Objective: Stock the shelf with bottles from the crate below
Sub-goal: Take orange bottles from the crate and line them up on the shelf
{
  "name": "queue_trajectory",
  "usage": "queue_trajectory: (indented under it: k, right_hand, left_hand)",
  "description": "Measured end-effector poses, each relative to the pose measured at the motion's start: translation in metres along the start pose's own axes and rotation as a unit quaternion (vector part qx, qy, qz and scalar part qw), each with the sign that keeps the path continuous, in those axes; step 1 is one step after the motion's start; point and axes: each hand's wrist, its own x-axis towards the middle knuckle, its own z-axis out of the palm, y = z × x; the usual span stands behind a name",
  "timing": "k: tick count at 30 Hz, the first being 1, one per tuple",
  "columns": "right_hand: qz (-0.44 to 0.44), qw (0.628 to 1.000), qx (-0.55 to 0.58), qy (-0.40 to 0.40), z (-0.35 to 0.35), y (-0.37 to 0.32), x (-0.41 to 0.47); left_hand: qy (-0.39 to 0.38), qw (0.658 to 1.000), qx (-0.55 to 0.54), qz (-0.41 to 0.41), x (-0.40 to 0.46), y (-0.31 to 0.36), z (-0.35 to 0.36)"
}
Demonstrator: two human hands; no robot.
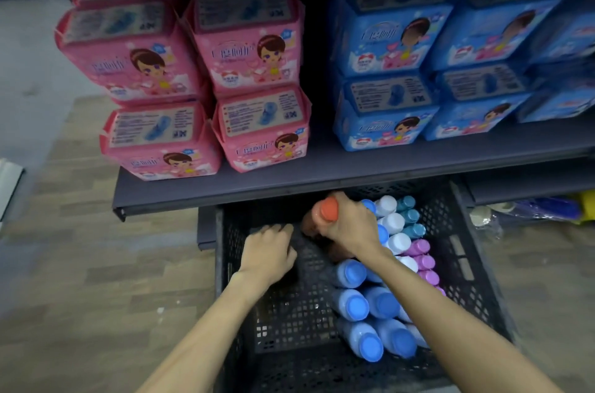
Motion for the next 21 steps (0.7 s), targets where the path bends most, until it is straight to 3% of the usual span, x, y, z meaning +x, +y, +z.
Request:
queue_trajectory:
  k: [9,21]
  right_hand:
    - [-0.156,0.975,0.135,0.084,-0.061,-0.03,-0.047]
    - [-0.252,0.933,0.121,0.226,-0.128,-0.096,-0.093]
  left_hand:
    - [0.093,0.993,0.026,0.066,-0.017,-0.007,-0.043]
    - [0.232,0.958,0.069,0.155,-0.044,-0.01,-0.124]
